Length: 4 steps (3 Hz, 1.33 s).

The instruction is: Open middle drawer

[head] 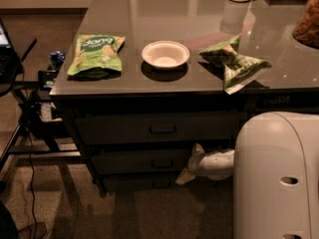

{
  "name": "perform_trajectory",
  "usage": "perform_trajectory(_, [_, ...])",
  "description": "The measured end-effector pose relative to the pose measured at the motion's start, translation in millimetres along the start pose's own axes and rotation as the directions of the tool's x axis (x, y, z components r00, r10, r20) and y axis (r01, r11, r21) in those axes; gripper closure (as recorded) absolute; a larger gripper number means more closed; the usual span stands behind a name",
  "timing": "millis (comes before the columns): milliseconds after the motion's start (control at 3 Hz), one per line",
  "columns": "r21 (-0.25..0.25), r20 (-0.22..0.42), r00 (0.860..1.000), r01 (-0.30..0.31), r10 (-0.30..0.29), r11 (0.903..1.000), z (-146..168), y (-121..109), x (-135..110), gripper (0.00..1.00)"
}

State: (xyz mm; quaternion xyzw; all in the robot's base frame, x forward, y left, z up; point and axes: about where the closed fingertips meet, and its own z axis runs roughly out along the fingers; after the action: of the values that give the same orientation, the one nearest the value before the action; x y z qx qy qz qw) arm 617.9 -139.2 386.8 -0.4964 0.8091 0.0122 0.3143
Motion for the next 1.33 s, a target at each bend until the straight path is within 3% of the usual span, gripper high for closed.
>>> perform_trajectory(1333, [-0.003, -0.001, 1.0, -0.001, 0.001, 1.0, 1.8, 1.2, -0.1, 0.0])
